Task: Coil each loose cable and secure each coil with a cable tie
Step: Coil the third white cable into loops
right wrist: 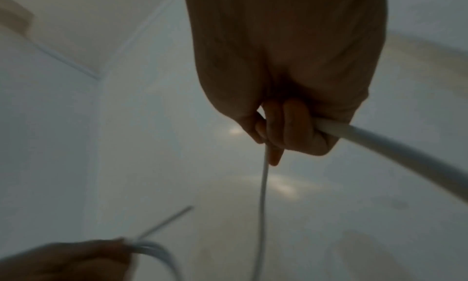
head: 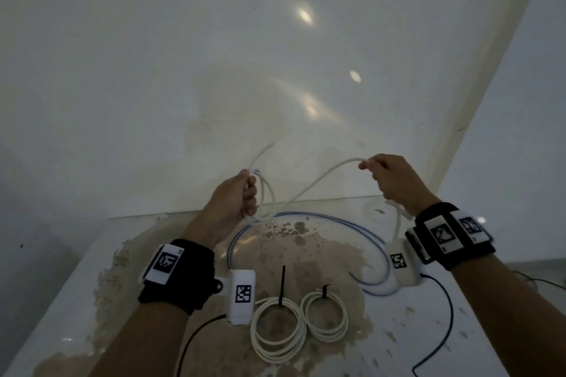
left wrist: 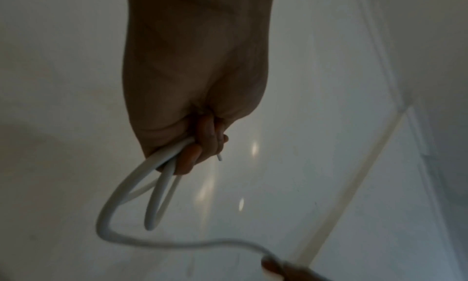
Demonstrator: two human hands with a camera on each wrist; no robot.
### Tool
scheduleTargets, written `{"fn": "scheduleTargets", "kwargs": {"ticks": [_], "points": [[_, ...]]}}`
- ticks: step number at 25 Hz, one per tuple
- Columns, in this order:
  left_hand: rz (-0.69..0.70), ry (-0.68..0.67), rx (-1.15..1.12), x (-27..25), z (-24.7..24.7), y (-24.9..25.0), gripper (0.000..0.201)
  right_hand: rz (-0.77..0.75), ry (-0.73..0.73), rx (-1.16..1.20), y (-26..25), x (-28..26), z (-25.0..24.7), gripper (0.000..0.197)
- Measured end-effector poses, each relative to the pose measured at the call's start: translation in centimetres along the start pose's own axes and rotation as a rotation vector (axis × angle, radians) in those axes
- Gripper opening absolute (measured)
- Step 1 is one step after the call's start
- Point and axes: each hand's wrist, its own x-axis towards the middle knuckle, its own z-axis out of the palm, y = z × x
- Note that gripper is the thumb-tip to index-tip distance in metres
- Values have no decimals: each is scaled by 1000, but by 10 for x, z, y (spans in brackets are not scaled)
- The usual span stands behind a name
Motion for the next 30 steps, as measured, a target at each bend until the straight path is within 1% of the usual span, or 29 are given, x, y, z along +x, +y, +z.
{"fn": "scheduleTargets", "kwargs": {"ticks": [1, 2, 4, 5, 6, 8, 9, 11, 14, 16, 17, 19, 21, 22, 26, 28, 30], "points": [[-37, -16, -47, 3, 10, -5, 36, -46, -2, 108, -16, -12, 7, 26], [-69, -35, -98, 5, 19, -10, 35, -95, -37, 201, -31, -25, 13, 25], [-126, -105, -211, 7, 34, -17, 34, -198, -169, 310, -53, -46, 25, 26], [-145, -140, -269, 8, 40, -18, 35, -269, -241, 283, -58, -55, 32, 29], [-155, -167, -320, 9, 45, -18, 39, -347, -294, 201, -61, -62, 38, 33], [-154, -188, -372, 11, 50, -16, 47, -482, -350, 31, -57, -70, 47, 37], [-150, -191, -382, 12, 50, -14, 47, -518, -367, -17, -53, -73, 51, 37], [-151, -195, -412, 13, 48, -11, 40, -589, -371, -94, -43, -79, 56, 36], [-184, -190, -500, 14, 42, -10, 34, -688, -325, -210, -27, -83, 65, 33], [-207, -241, -547, 11, 40, -9, 31, -712, -336, -242, -12, -84, 72, 30], [-209, -284, -552, 8, 39, -9, 30, -706, -382, -240, -2, -85, 76, 30], [-199, -362, -535, 5, 37, -9, 30, -629, -529, -206, 18, -86, 82, 41], [-195, -411, -502, 4, 33, -6, 32, -447, -651, -155, 37, -80, 75, 49], [-198, -422, -483, 4, 28, -3, 33, -374, -675, -174, 48, -73, 68, 51], [-238, -461, -377, 5, 0, 12, 32, -179, -640, -379, 79, -41, 24, 51], [-260, -466, -276, 5, -11, 18, 33, -92, -560, -466, 92, -23, 1, 47], [-272, -446, -146, 5, -14, 19, 36, -10, -410, -544, 99, -6, -18, 44]]}}
